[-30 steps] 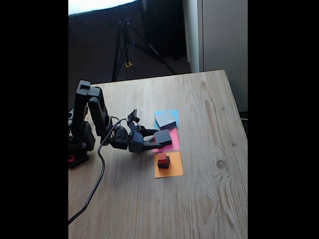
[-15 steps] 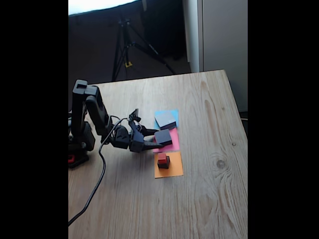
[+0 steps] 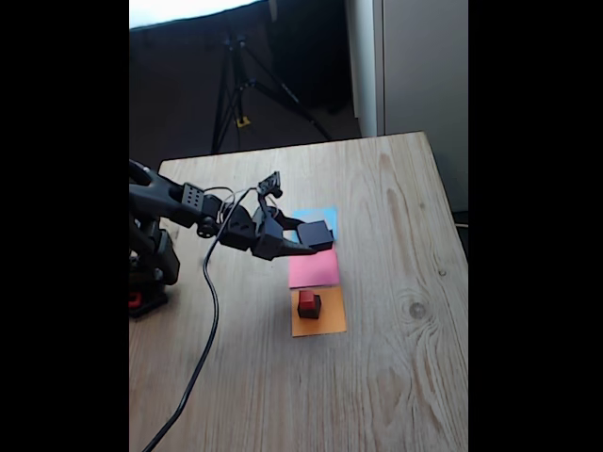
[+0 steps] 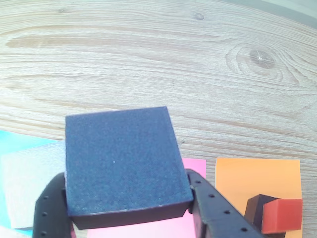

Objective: Tower of hanoi

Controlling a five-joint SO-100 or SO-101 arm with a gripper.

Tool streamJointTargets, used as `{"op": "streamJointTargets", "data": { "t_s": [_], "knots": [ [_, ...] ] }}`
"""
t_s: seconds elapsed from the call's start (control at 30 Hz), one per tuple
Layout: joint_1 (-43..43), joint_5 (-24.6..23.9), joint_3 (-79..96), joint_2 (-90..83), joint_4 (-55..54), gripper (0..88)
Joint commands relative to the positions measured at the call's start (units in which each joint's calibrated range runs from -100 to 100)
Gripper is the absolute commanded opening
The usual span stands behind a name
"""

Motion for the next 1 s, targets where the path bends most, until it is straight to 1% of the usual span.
{"op": "streamJointTargets", "data": {
  "t_s": [0.0,0.03,0.17,0.27,0.5,0.67,0.87,0.97],
  "knots": [
    [-1.36,-1.31,-14.72,-10.5,28.37,11.4],
    [-1.61,-2.32,-18.0,-11.41,32.91,11.4],
    [-2.53,-2.48,-32.18,-13.53,50.23,11.4],
    [-3.54,-3.82,-43.81,-13.91,61.07,11.2],
    [-7.63,-9.17,-69.27,-11.71,79.85,10.5],
    [-11.22,-11.68,-78.18,-12.09,85.92,10.6],
    [-13.98,-12.35,-76.72,-15.27,86.33,10.6],
    [-15.15,-11.68,-71.09,-17.31,84.22,10.7]
  ]
}}
